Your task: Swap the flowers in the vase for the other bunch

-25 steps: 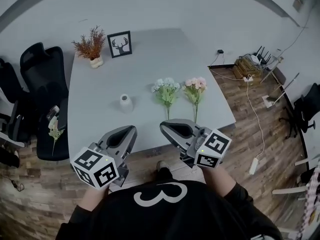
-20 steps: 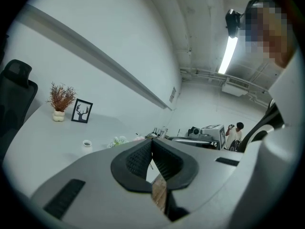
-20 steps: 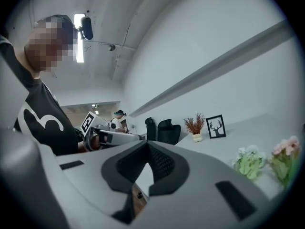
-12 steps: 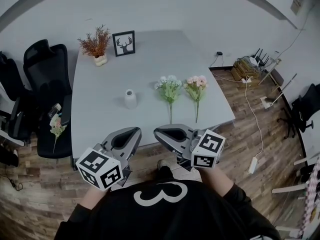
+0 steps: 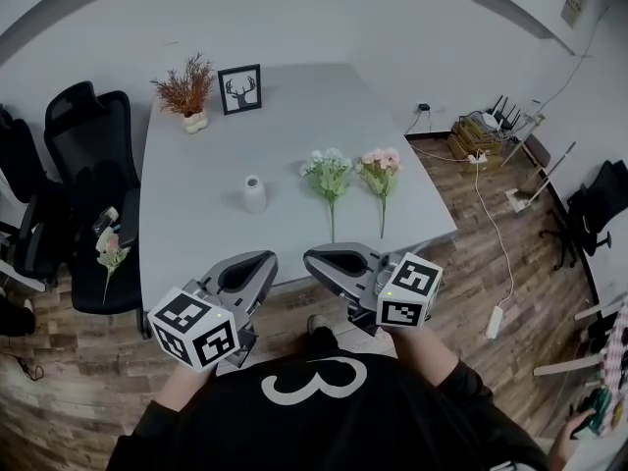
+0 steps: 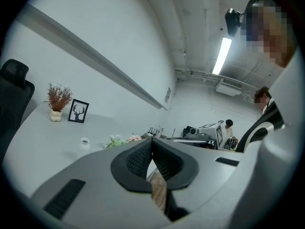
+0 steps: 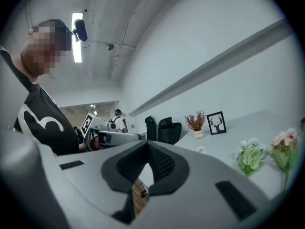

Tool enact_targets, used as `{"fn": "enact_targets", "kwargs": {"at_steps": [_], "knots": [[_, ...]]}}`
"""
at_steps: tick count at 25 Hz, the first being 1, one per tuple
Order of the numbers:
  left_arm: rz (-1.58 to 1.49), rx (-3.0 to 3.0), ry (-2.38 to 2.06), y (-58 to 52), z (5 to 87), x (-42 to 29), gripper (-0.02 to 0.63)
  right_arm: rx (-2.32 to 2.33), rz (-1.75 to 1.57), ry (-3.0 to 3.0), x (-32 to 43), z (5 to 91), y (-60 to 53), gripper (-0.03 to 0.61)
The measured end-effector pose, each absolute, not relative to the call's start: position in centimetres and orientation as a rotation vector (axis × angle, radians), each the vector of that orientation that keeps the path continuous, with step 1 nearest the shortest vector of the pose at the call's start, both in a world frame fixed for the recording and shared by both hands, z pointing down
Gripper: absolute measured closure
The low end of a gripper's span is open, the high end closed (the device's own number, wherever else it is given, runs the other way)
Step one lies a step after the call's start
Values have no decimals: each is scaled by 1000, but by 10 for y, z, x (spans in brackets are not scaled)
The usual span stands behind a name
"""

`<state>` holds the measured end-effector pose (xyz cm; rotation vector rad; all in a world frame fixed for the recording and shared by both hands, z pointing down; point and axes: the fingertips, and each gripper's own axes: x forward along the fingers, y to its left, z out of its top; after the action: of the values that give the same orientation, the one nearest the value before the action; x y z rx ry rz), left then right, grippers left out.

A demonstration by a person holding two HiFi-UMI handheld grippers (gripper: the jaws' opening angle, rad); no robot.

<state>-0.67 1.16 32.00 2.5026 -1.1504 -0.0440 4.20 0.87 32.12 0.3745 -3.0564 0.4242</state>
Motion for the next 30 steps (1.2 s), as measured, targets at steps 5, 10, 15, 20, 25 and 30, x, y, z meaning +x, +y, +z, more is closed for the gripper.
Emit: {"fn": "enact_targets", "kwargs": {"at_steps": [5,10,15,20,25,30], "knots": [[-39,2488,-1137,15,325,-8,601,416,449,-3027,47,327,10,571],[-35,2469,-1103,9,333,0,601,462,500,-3008,63,334,-1,571],[-15,2447,-1106,-8,339,9,601,526,550,-2969,82,345,-31,569],[30,2398,-1141,-33,354,2,601,587,642,-2928,94,366,-79,569],[42,2332,-1173,-74,365,-4,601,695,729,-2875,105,379,-142,568],[56,2285,-1175,-118,379,-6,601,756,766,-2807,112,399,-204,555]]}}
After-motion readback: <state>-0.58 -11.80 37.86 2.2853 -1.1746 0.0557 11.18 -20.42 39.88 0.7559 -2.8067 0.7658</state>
